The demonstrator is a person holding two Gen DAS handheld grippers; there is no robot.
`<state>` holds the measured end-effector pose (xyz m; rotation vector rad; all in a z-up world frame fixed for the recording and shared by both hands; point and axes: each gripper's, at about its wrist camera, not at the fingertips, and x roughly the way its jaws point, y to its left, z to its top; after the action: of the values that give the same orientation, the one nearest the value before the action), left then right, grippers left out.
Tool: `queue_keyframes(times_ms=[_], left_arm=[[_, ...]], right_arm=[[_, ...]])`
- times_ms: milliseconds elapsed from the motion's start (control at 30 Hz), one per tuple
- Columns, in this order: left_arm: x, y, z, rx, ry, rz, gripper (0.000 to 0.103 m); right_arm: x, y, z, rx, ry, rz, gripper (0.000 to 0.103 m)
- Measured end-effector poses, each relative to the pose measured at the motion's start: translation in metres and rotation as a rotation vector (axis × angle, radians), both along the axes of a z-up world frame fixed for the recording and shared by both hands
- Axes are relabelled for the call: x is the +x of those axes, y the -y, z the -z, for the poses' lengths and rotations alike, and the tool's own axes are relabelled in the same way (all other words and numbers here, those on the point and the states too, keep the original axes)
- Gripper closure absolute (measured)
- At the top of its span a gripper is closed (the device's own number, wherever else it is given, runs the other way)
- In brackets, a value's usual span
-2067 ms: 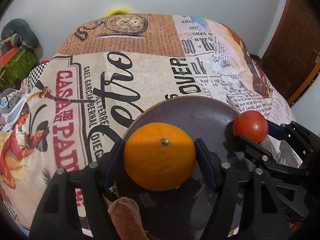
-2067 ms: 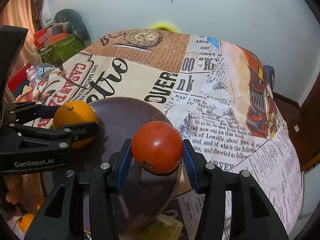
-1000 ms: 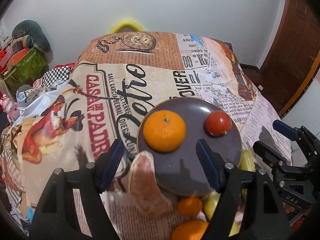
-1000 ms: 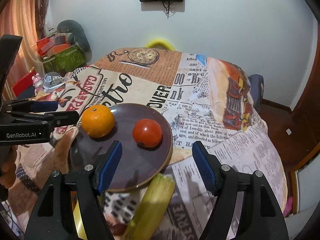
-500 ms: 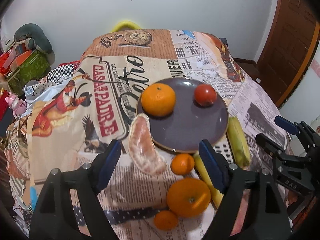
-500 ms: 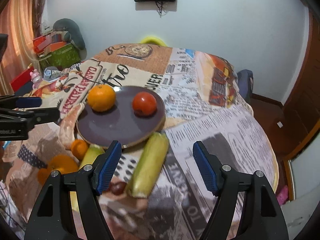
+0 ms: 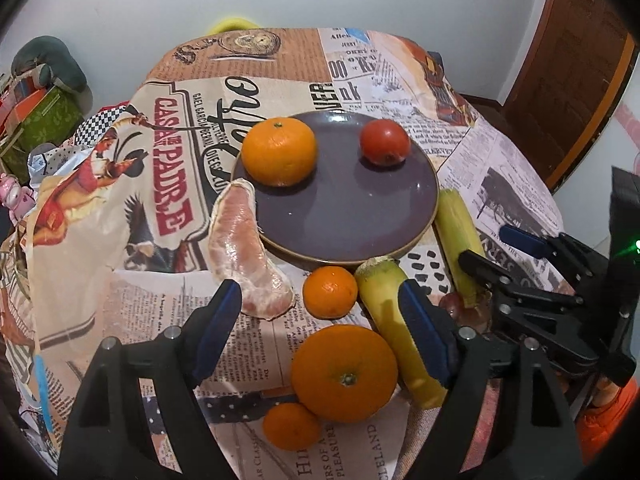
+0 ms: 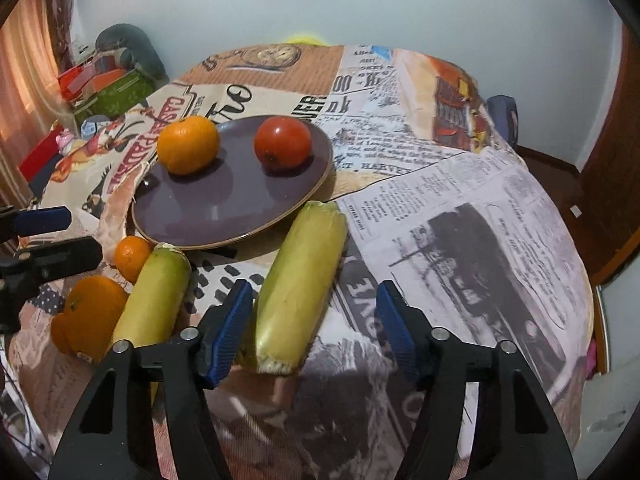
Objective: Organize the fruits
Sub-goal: 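Withdraw both tools from the plate toward the yellow-green corn cobs, then grasp one corn cob with right gripper while left gripper grasps the other cob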
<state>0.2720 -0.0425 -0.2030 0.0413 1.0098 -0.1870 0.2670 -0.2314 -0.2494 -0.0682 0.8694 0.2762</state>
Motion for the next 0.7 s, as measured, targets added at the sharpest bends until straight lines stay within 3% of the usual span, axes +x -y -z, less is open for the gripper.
queue_keyframes(times_ms=[267, 467, 700], left_arm=[[0.002, 0.008, 0.008, -0.014, -0.016, 0.016, 0.022], [-0.004, 0.016, 0.008, -0.041, -0.034, 0.05, 0.022], [-0.014, 0.032, 0.006, -0.039, -0.039, 0.082, 0.037]], right_arm=[[0.02, -0.007, 0.014, 0.011, -0.064, -0.014, 0.047], [0.016, -0.004, 0.014, 0.042, -0.079, -0.033, 0.059], [-0.004, 0.009, 0.008, 0.047, -0.08, -0.031, 0.068]])
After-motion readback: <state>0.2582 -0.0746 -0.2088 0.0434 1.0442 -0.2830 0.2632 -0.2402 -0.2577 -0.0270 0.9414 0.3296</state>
